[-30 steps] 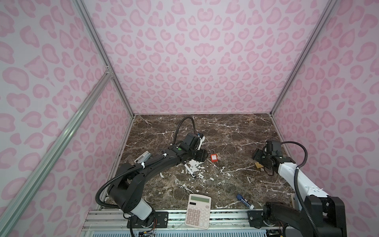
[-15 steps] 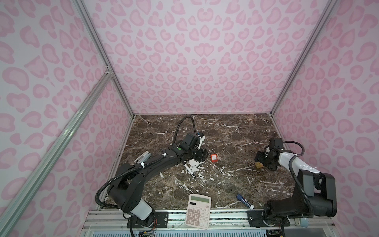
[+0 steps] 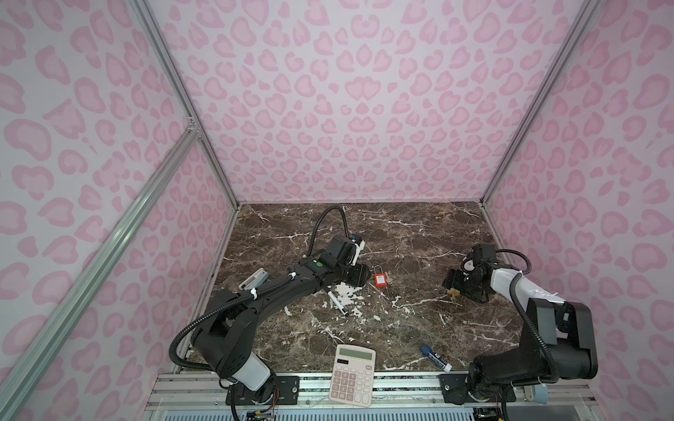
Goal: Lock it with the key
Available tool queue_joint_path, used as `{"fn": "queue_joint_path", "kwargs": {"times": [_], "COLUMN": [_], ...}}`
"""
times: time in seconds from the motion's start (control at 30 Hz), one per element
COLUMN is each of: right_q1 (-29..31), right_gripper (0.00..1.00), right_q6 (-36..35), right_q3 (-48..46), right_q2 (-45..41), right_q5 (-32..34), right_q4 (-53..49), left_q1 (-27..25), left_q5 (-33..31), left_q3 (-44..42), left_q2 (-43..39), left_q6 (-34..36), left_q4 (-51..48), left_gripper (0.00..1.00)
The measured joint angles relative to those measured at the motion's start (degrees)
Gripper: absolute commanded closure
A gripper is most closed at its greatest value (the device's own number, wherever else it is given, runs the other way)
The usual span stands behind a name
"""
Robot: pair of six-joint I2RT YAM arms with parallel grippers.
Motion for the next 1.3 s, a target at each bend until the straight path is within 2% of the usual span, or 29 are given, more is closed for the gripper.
{"fn": "queue_joint_path", "kwargs": {"times": [0.13,0.4,0.8,1.0,1.3], "right_q1": [0.8,6.5,7.3,8.7,18.7], "right_gripper": [0.24,0.34,0.58,0.62,0.63], "right_q6": [-1.1,-2.7,-3.3,-4.2,-5.0], "right_q3": [0.8,3.1,3.6,3.7,7.9], "right_q2": [1.1,5.7,6.4,5.3,-2.3], "right_q5": [3.1,7.0,9.9,10.1,5.2], "right_q4": [-0.8,-2.3,-3.4,-4.0,-5.5], "left_q1": [0.0,0.0,0.0,0.0,0.0], "left_q5": [0.0,0.0,0.1,1.8,6.7], "left_q3": [0.0,0.2,0.2,-0.1,-0.5], "left_q2": [0.0,0.0,0.0,-0.4,-0.7], "left_q6": [0.0,0.0,-0.9,-3.3,-9.9], "left_q4": [0.0,0.0,0.0,1.7,7.2], "left_gripper": [0.4,0.4,0.4,0.4,0.4]}}
